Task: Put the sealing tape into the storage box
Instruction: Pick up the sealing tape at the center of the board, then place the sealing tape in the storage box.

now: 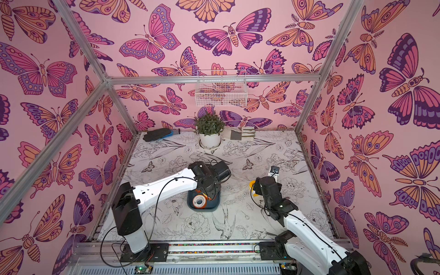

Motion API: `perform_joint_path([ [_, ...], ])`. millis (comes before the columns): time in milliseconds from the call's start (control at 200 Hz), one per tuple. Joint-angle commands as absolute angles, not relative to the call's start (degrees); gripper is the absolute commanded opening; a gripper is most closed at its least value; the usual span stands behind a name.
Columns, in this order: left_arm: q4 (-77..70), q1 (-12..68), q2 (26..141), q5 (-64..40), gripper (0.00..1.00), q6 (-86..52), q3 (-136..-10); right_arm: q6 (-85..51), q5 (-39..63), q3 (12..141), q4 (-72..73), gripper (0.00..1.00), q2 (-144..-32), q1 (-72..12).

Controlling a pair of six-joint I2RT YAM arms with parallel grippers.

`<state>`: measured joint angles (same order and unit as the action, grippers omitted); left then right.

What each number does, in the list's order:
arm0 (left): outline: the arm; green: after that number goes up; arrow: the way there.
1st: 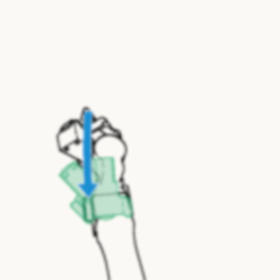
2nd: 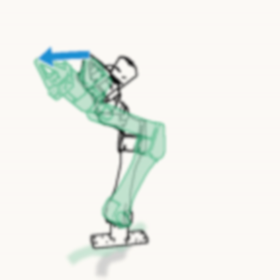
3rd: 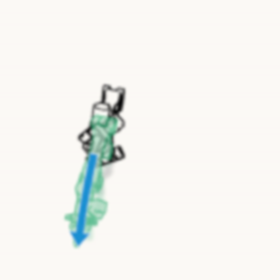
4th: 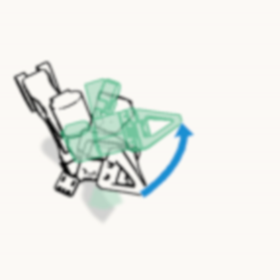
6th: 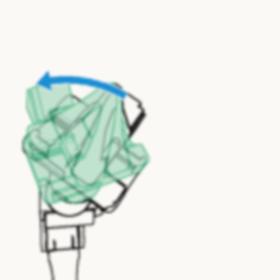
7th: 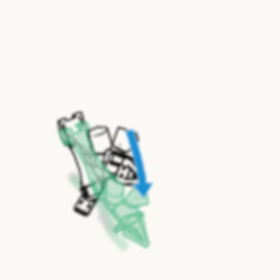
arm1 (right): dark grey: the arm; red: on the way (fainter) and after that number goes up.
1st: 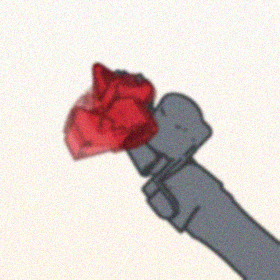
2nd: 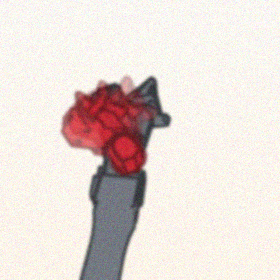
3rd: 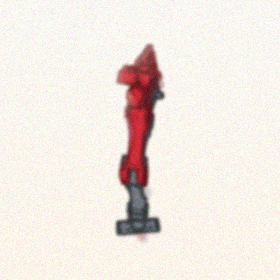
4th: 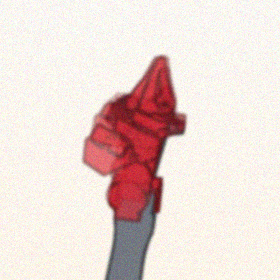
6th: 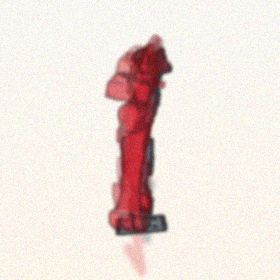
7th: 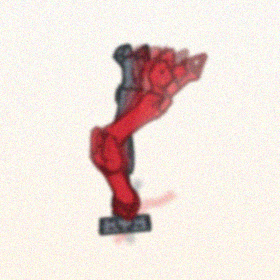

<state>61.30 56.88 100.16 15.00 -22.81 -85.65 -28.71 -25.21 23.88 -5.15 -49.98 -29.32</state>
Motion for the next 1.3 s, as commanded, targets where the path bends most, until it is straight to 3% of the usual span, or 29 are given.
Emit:
perform_joint_path([
  [0, 60.4, 56.2, 96.3, 16.2, 0.58, -26.0, -79.6, -29.0, -25.2, 25.7, -5.1, 0.80, -50.1, -29.1],
  [265, 53.0, 55.6, 92.8, 11.9, 0.58, -27.3, -69.0, -29.0, -25.2, 25.8, -5.0, 0.80, -50.6, -29.1],
  [891, 47.2, 51.2, 97.1, 9.8, 0.62, -25.2, -66.1, -29.1, -25.2, 25.8, -5.0, 0.81, -50.8, -29.1],
  [1292, 45.3, 49.9, 99.5, 9.1, 0.73, -24.8, -65.6, -29.1, -25.1, 26.0, -5.0, 0.81, -51.0, -29.1],
])
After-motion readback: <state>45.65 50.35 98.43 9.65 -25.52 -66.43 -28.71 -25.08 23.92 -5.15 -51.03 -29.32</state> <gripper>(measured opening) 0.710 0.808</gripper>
